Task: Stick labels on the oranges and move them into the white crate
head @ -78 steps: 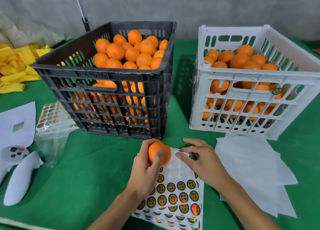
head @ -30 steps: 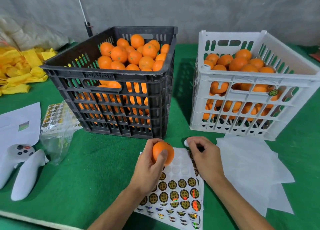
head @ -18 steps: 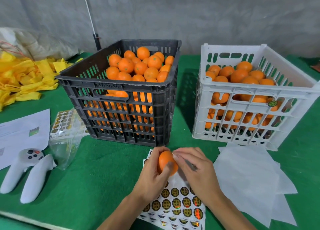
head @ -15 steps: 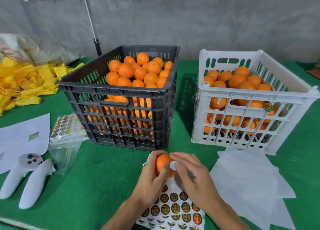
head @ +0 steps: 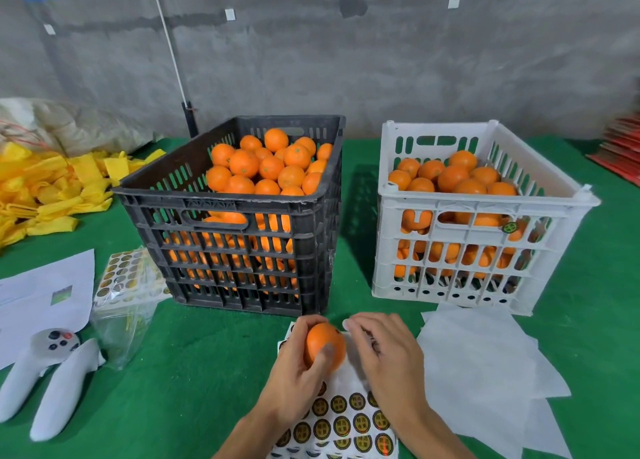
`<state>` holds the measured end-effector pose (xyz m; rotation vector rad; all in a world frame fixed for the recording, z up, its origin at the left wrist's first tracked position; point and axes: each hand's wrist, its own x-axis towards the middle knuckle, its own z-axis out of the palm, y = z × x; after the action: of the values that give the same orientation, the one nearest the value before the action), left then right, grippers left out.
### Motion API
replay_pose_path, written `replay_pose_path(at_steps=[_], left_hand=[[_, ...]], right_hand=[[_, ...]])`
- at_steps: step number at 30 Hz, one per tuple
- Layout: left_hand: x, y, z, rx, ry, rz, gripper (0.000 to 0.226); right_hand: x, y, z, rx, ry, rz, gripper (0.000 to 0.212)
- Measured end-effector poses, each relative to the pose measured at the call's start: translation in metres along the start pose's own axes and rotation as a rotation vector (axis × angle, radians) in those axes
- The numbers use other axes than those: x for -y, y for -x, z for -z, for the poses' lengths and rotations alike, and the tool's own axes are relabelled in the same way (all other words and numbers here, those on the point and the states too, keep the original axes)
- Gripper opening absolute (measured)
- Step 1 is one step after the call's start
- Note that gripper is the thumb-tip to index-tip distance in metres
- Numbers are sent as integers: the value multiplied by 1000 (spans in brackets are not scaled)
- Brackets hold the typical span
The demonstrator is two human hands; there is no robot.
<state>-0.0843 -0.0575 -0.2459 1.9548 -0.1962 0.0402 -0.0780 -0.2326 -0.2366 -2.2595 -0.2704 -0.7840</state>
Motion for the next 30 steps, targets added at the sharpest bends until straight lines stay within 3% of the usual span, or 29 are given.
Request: replay_pose_path(at_steps=[2,8,14,20,25,28,30], left_hand=[[1,1,0,3,-9,-14,43],[1,2,2,43,-17,-35,45],[1,0,3,49,-26,-28,40],[0,2,4,51,19,-6,39],[4,-3,3,24,81,8,35],[-8,-10,8,0,96,-54,42],[-26,-15,10,-38,121,-120,50]], right_hand=[[4,3,-3,40,-68,43,21],[-1,5,7,212,-409,-118,26],[3,7,-3,173,-423,-209,22],[7,12,3,259,-385,-183,37],[10,15,9,369,-218,39,57],[10,6,20,265,-11,336,47],[13,-2,26,150,6,382,57]])
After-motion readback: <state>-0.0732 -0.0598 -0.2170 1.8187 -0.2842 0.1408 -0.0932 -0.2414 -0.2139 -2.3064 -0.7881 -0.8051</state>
